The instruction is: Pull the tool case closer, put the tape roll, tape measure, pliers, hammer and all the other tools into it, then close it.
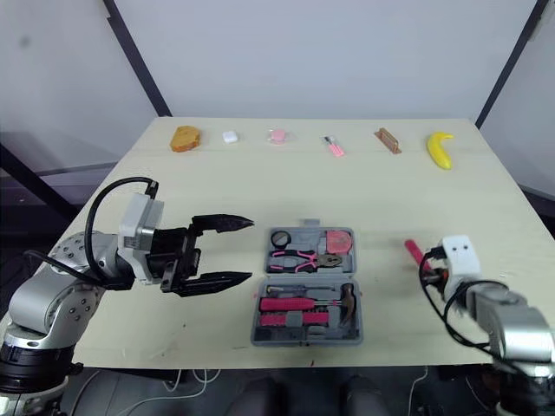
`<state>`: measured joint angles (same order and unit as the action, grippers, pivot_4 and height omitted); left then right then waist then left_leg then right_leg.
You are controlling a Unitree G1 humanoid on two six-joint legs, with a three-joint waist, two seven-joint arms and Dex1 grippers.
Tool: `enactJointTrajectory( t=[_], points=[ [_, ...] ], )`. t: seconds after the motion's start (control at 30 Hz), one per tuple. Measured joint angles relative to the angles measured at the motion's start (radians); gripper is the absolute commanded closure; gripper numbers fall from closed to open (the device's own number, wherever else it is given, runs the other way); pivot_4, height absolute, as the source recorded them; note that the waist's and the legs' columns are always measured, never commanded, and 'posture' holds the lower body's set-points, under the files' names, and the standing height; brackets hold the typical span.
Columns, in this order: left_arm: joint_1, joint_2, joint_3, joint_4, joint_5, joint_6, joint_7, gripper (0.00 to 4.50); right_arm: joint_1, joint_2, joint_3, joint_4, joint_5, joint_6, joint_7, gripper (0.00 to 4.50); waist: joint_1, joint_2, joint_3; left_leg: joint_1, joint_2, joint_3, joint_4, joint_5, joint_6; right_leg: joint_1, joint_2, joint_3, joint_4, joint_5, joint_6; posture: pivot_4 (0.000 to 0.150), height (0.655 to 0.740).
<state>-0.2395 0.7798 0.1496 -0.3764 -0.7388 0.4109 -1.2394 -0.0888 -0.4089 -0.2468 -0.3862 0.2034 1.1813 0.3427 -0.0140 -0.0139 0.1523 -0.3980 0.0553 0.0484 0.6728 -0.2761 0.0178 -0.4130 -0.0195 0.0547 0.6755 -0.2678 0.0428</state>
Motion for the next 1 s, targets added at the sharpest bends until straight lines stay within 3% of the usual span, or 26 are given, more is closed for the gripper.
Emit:
enactJointTrajectory(
  t=[0.2,0.47,0.7,1.0],
  points=[
    [-0.013,-0.005,-0.011,0.002,-0.001,-0.002,-0.007,0.0,0.049,0.095,-0.002,-0.004,-0.024,-0.071,-0.111,4.14,-0.001,-0.001,0.0,0.0,-0.001,0.0,0.0,0.0,0.0,0.0,0.0,0.002,0.0,0.0,0.0,0.15,0.74],
    [-0.012,-0.002,-0.024,0.005,0.008,-0.006,-0.027,0.0,0.146,0.023,0.008,0.102,-0.038,-0.385,-0.031,0.28,-0.002,-0.002,-0.001,0.0,-0.001,0.0,0.0,0.0,0.0,0.001,0.001,0.002,-0.001,0.0,0.0,0.15,0.74],
    [0.001,-0.002,-0.024,0.005,0.01,-0.015,-0.028,0.0,0.196,-0.023,-0.009,0.268,0.015,-0.674,0.155,0.28,-0.003,-0.002,-0.001,0.001,0.0,0.0,0.0,0.0,0.0,0.001,0.002,0.002,-0.001,0.0,0.0,0.15,0.74],
    [0.003,-0.003,-0.024,0.007,0.02,-0.026,-0.024,0.0,0.151,-0.056,-0.001,0.451,0.035,-0.881,0.28,0.28,-0.006,-0.004,-0.001,0.002,0.0,0.0,0.0,0.0,0.0,0.001,0.002,0.003,0.0,0.0,0.0,0.15,0.74]
  ],
)
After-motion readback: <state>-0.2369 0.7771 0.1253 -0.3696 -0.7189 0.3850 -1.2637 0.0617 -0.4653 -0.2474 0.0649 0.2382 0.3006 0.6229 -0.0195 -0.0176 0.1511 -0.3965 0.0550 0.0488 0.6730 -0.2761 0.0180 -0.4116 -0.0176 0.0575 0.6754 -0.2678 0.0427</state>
